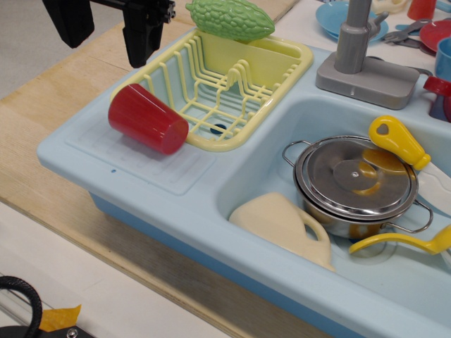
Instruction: Flip cup upright
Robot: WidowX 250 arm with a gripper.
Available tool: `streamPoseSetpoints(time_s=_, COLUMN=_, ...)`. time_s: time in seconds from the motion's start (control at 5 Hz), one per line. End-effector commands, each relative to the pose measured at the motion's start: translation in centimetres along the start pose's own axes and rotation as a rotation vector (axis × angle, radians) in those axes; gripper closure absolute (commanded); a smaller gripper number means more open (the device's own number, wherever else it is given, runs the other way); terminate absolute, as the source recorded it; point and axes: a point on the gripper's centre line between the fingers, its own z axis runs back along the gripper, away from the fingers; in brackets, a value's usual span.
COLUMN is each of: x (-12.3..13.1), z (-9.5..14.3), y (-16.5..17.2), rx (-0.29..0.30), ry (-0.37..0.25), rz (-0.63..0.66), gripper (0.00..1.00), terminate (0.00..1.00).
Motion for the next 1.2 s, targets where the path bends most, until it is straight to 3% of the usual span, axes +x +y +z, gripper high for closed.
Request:
streamPoseSetpoints(time_s=0.0, x=0.0, z=0.0, y=0.0, rx=0.0, ry=0.0, rz=0.0, gripper=0.0, terminate=0.0)
streamPoseSetpoints(time_s=0.2, x=1.1, z=-0.7, y=0.5, rx=-0.08, ry=0.122, rz=-0.027, gripper=0.0, terminate=0.0)
streamPoseSetpoints(time_s=0.4, x=0.9, z=-0.9, y=0.6, rx=-0.125, ry=0.115, rz=-0.014, gripper=0.0, terminate=0.0)
streamPoseSetpoints(time_s=1.0, x=-0.1, z=-3.1, y=0.1, rx=-0.361, ry=0.123, rz=0.092, gripper=0.0, terminate=0.0)
